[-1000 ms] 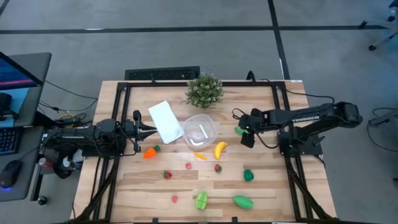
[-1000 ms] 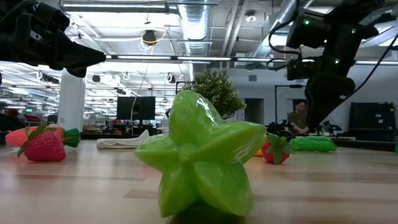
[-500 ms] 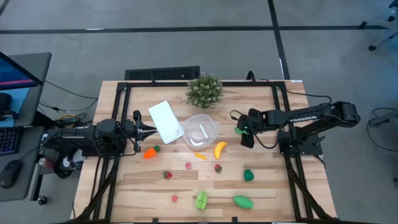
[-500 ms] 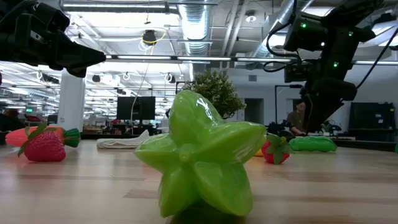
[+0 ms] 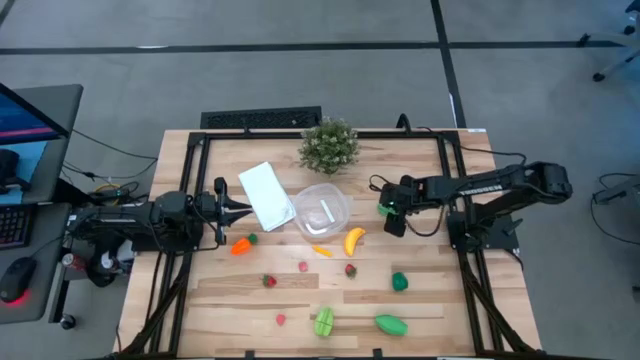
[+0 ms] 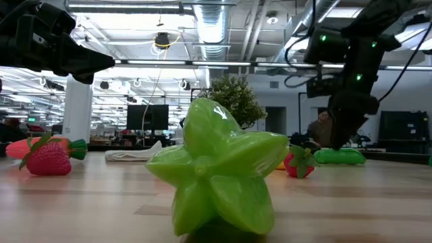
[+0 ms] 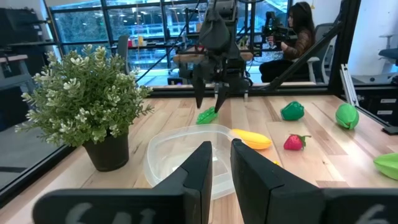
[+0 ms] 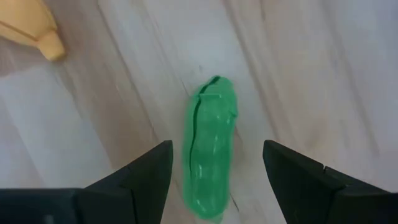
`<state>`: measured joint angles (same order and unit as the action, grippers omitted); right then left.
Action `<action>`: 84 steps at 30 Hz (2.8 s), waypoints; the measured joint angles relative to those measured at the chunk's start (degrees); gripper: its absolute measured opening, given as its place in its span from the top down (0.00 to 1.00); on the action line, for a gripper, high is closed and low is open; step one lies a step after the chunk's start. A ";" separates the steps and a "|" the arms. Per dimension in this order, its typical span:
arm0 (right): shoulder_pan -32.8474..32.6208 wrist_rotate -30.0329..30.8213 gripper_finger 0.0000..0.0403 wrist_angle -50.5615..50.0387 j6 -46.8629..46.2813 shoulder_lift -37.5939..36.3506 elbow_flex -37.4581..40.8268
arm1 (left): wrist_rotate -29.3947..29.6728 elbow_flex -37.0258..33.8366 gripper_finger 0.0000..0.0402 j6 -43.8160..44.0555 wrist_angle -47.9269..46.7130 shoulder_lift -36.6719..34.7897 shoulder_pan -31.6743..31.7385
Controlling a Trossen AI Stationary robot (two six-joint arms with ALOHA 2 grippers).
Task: Pick and placing Produce into tupperware
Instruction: Put the green pea into the transparent bin
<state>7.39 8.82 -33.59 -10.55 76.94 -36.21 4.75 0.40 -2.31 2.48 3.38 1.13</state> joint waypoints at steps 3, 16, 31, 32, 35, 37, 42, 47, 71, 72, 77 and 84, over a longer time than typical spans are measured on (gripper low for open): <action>0.03 -0.02 0.39 -0.06 0.00 3.19 0.02 | -0.01 -0.01 0.88 0.00 0.00 0.00 0.00; 0.25 -0.14 0.42 0.78 0.50 6.46 -0.11 | 0.00 -0.02 0.88 0.02 0.00 0.00 -0.02; 0.25 -0.02 0.60 2.65 0.37 5.76 0.04 | 0.02 -0.02 0.88 0.00 0.00 0.00 -0.02; 0.25 -0.02 0.60 2.65 0.39 5.76 0.04 | 0.02 -0.01 0.88 0.01 0.00 0.00 0.00; 0.25 -0.02 0.63 2.63 0.42 5.76 0.04 | 0.02 -0.01 0.88 0.00 0.00 0.00 0.00; 0.25 0.00 0.64 2.63 0.44 5.76 0.04 | 0.02 -0.02 0.88 0.02 -0.01 0.00 -0.01; 0.21 -0.02 0.65 2.63 0.44 5.74 0.00 | 0.02 0.00 0.88 0.20 0.00 0.00 -0.01; 0.21 -0.04 0.62 2.60 0.42 5.74 0.00 | 0.02 0.00 0.88 0.26 -0.01 0.00 0.00; 0.14 -4.22 0.64 3.02 1.89 5.58 -0.09 | 0.07 0.00 0.88 0.24 -0.02 0.00 0.00; 0.14 -4.26 0.65 3.04 1.99 5.58 -0.09 | 0.07 -0.02 0.88 0.24 0.00 0.00 0.00; 0.14 -4.51 0.65 2.99 2.04 5.22 -0.04 | 0.07 -0.01 0.88 0.24 0.00 0.00 -0.01; 0.14 -4.50 0.65 2.74 2.14 0.96 -0.04 | 0.07 -0.02 0.88 0.37 0.00 0.00 -0.02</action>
<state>7.53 4.32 -30.84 -8.40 77.90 -36.25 4.82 0.38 -1.93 2.48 3.38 1.11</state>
